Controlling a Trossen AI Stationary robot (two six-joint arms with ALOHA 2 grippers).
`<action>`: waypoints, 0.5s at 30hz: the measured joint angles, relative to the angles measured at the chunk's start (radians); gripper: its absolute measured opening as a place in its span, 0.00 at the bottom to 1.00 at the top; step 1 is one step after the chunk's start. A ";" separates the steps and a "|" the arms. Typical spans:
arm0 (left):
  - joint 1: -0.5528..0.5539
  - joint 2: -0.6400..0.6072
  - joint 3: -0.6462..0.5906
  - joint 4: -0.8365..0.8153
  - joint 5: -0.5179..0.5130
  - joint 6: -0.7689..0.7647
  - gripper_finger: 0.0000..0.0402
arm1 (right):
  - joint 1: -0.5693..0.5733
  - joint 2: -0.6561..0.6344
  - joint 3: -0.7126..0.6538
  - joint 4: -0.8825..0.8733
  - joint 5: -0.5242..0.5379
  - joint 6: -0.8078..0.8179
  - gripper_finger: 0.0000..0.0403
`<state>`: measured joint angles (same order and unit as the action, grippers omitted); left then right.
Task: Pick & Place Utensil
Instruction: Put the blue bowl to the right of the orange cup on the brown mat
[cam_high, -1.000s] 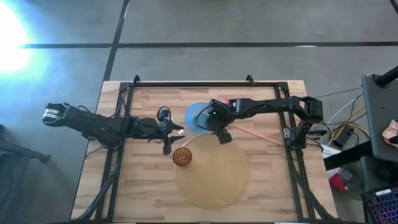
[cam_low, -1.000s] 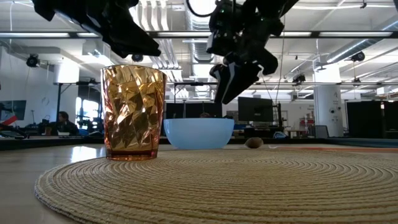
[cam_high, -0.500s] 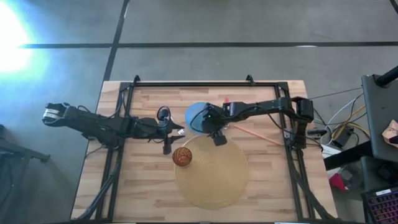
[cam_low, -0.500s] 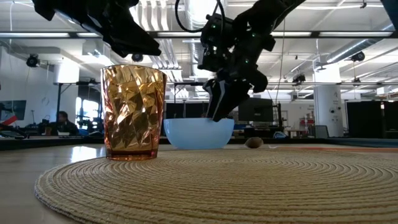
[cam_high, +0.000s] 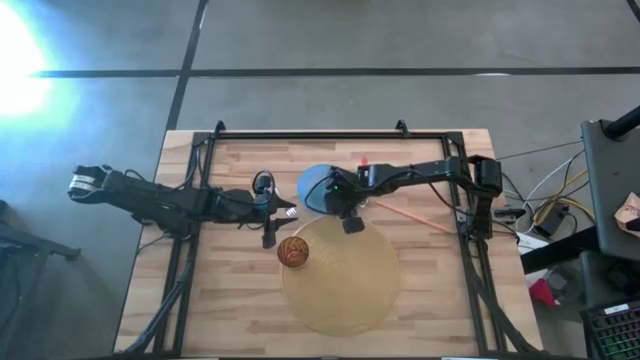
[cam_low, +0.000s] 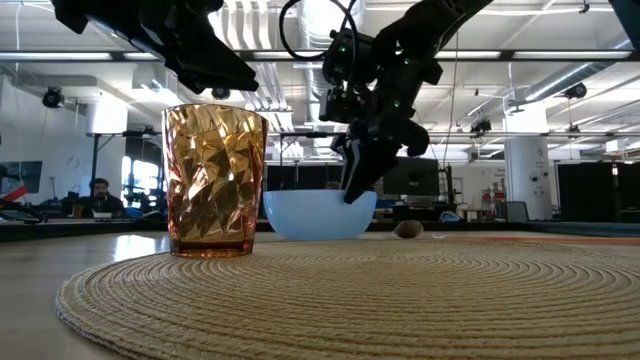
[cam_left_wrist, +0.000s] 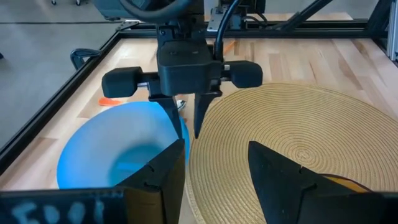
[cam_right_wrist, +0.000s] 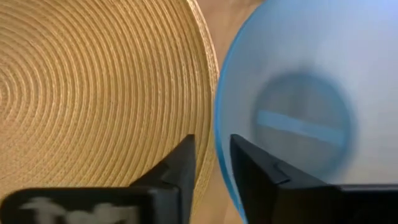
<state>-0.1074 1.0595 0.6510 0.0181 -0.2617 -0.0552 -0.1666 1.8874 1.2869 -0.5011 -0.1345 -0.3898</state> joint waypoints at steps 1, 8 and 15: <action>0.000 0.000 0.000 0.000 0.000 0.003 0.42 | -0.001 0.000 0.000 0.000 0.000 0.005 0.17; 0.000 0.000 0.000 0.000 0.000 0.005 0.42 | -0.004 -0.001 0.000 -0.022 0.002 0.009 0.03; 0.000 0.000 -0.001 -0.008 0.000 -0.021 0.42 | 0.004 -0.033 0.000 -0.055 0.001 -0.010 0.02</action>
<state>-0.1070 1.0595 0.6502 0.0106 -0.2612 -0.0760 -0.1629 1.8543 1.2865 -0.5562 -0.1333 -0.3998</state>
